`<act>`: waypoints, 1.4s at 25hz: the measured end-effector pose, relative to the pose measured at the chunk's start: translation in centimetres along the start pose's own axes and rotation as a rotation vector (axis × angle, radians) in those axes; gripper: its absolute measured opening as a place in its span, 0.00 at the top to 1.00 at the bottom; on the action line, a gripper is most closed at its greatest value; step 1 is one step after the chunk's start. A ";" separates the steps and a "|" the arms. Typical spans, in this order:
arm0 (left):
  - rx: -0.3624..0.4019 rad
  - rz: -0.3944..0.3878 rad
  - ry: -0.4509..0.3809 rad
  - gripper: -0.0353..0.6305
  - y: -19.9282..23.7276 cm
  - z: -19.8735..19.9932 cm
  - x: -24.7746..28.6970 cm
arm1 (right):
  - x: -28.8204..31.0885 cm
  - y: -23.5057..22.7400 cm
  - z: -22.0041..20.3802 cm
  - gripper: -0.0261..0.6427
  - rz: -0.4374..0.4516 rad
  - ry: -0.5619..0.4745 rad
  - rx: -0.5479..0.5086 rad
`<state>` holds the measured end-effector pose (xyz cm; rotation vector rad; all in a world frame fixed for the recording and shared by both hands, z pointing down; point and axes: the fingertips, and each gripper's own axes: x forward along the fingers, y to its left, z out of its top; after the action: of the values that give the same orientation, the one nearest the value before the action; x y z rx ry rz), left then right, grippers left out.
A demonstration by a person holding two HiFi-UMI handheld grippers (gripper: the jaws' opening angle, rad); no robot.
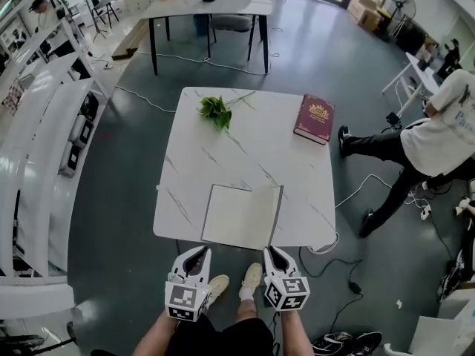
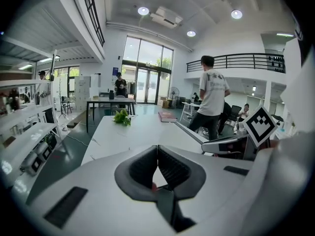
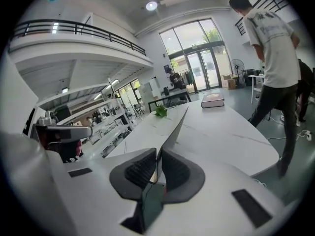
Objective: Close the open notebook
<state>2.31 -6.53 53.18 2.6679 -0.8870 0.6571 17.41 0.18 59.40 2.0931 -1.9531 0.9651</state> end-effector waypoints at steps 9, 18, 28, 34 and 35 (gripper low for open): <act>-0.008 0.031 -0.034 0.91 2.1 0.7 -2.1 | 0.3 2.8 0.6 0.89 0.013 -0.004 -0.045; -0.029 0.057 -0.042 0.91 4.0 0.7 -3.2 | 1.2 5.5 1.1 0.89 0.047 0.006 -0.091; -0.058 0.088 -0.044 0.91 6.7 0.2 -3.8 | 3.2 9.0 1.1 0.89 0.106 0.033 -0.141; -0.081 0.119 -0.041 0.91 8.9 -0.4 -4.1 | 5.1 11.2 0.8 0.89 0.141 0.061 -0.178; -0.086 0.124 -0.040 0.91 9.3 -0.6 -4.2 | 5.4 11.5 0.7 0.89 0.144 0.066 -0.184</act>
<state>-6.61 -11.51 52.50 2.5748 -1.0733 0.5807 6.79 -6.66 57.89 1.8219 -2.0950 0.8300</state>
